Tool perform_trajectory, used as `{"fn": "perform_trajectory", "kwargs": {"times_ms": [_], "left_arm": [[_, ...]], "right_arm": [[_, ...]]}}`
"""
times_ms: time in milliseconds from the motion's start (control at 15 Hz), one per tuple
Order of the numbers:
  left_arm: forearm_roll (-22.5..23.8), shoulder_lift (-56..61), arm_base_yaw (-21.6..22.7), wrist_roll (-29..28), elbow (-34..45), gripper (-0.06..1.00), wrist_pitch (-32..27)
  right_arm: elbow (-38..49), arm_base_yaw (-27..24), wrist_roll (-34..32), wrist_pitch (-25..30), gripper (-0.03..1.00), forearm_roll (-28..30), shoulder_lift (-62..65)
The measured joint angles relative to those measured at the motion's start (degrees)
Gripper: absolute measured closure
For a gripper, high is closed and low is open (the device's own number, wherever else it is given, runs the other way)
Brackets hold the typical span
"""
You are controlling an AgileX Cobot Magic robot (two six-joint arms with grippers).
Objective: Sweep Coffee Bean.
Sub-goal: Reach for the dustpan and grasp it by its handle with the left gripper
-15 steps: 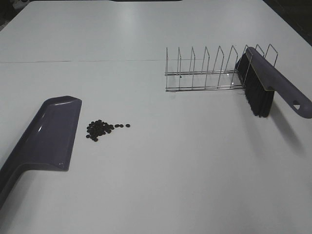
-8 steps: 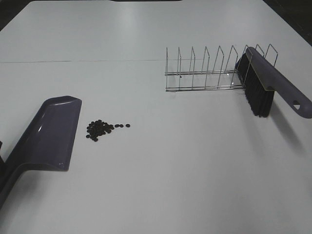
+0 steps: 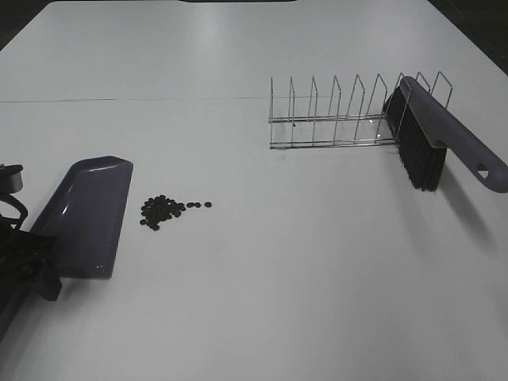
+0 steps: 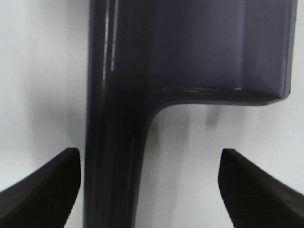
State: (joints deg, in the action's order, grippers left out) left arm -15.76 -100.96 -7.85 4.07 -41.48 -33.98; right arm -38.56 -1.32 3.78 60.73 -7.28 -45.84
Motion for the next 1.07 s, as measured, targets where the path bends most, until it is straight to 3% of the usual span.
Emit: {"fn": "perform_trajectory", "kwargs": {"times_ms": [333,933,1067], "left_arm": [[8.82,-0.92,-0.06,-8.02,0.00,0.22,0.17],[10.14,-3.38,-0.11,-9.80,-0.40,0.22,2.69],[10.71,-3.44,-0.11,-9.80,-0.46,0.26,2.52]], "right_arm": [[0.00,0.00,0.00,0.06,0.33,-0.11,0.00],[0.00,0.00,0.00,2.98,0.33,-0.17,0.00],[0.00,0.00,0.00,2.98,0.33,-0.17,0.00]]}}
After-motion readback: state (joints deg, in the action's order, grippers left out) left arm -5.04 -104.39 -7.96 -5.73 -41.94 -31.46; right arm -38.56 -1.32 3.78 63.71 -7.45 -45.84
